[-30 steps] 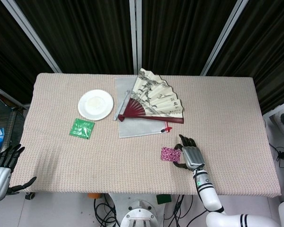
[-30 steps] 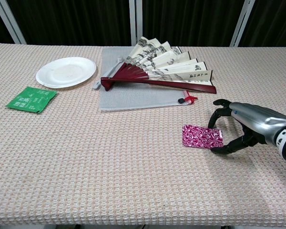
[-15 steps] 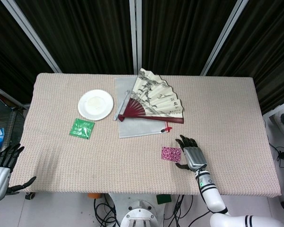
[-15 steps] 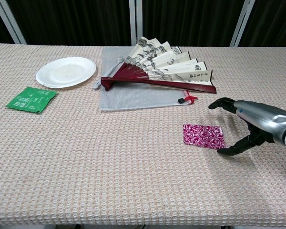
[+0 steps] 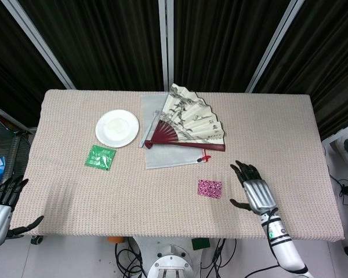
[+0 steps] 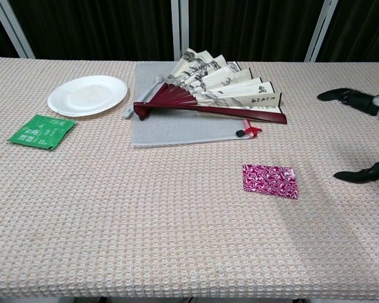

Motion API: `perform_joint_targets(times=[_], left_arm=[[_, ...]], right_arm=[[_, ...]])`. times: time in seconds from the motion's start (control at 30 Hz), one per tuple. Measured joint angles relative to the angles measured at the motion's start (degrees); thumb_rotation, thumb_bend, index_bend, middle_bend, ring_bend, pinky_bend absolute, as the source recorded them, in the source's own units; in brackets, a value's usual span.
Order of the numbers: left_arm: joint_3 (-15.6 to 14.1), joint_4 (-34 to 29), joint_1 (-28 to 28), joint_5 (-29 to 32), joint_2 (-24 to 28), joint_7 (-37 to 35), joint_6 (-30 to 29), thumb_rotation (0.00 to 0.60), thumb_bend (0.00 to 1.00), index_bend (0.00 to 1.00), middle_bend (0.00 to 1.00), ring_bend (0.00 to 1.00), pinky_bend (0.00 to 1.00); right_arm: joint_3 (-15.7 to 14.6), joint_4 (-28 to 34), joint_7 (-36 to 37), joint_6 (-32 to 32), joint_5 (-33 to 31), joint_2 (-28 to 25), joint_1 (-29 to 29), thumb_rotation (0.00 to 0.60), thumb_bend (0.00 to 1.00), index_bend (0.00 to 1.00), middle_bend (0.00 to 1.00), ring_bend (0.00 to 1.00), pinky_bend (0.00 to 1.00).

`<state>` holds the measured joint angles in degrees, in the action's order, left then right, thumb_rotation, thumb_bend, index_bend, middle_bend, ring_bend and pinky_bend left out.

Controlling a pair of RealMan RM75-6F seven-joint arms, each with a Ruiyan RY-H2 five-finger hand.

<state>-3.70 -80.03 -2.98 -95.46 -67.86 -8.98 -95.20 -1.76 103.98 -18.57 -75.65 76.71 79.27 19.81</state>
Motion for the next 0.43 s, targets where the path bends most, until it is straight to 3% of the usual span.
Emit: perform_joint_targets(times=[0.13, 0.23, 0.43], left_arm=[[0.1, -0.4, -0.2, -0.1, 0.2, 0.4, -0.5, 0.362, 0.12, 0.07, 0.04, 0.00, 0.13], [0.1, -0.7, -0.3, -0.3, 0.4, 0.7, -0.8, 0.368, 0.12, 0.07, 0.04, 0.00, 0.13], [0.1, -1.4, -0.3, -0.6, 0.5, 1.6, -1.0, 0.365, 0.12, 0.07, 0.04, 0.00, 0.12]], right_arm=[[-1.7, -7.2, 0.6, -8.8, 6.9, -2.3, -4.7, 0.589, 0.36, 0.00, 0.00, 0.00, 0.00], [-2.1, -12.4, 1.6, -13.9, 8.0, -3.4, -8.3, 0.589, 0.36, 0.00, 0.00, 0.00, 0.00], [-1.5, -18.8, 4.7, -17.9, 8.4, -4.4, -13.0, 0.589, 0.37, 0.00, 0.00, 0.00, 0.00]])
